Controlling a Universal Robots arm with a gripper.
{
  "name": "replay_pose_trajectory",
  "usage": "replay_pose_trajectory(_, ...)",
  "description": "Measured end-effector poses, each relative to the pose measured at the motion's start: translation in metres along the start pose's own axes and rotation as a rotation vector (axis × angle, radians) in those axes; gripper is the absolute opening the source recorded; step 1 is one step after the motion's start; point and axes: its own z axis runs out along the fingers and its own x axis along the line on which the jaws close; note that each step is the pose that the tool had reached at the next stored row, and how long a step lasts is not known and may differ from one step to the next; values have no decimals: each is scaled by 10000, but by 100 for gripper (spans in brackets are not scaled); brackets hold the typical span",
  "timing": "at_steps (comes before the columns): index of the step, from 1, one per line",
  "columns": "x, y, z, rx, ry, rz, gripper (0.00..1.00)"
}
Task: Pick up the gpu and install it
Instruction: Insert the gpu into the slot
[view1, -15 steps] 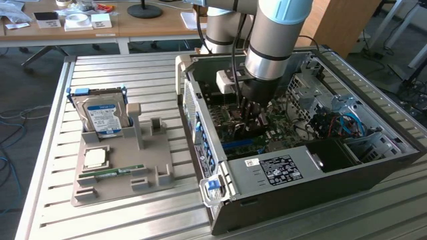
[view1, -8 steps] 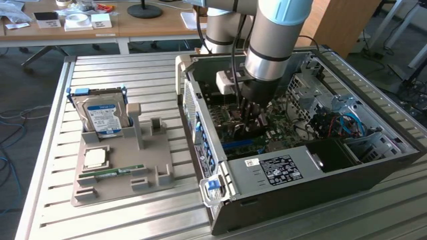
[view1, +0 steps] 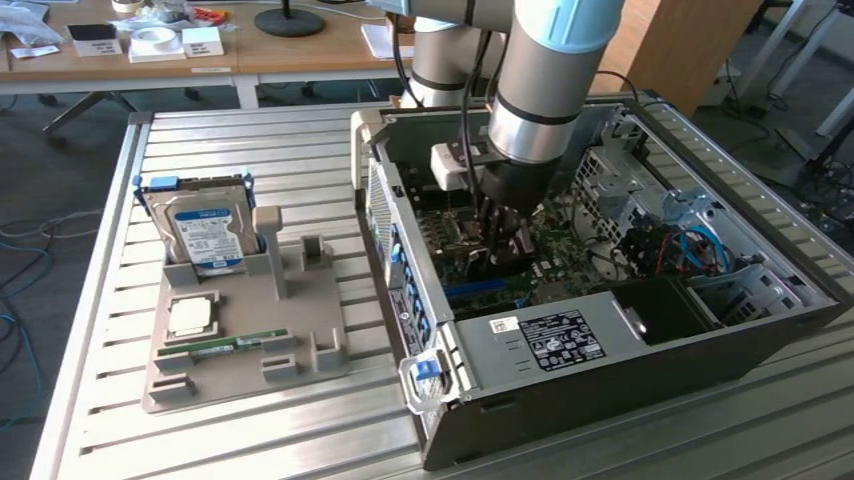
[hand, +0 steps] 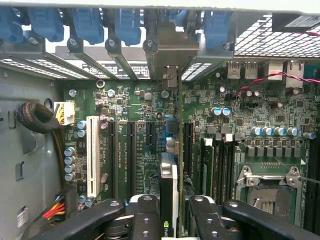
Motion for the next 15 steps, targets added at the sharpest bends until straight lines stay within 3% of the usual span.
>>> replay_pose_trajectory(15, 17, -24, -1, -2, 2, 1, 27)
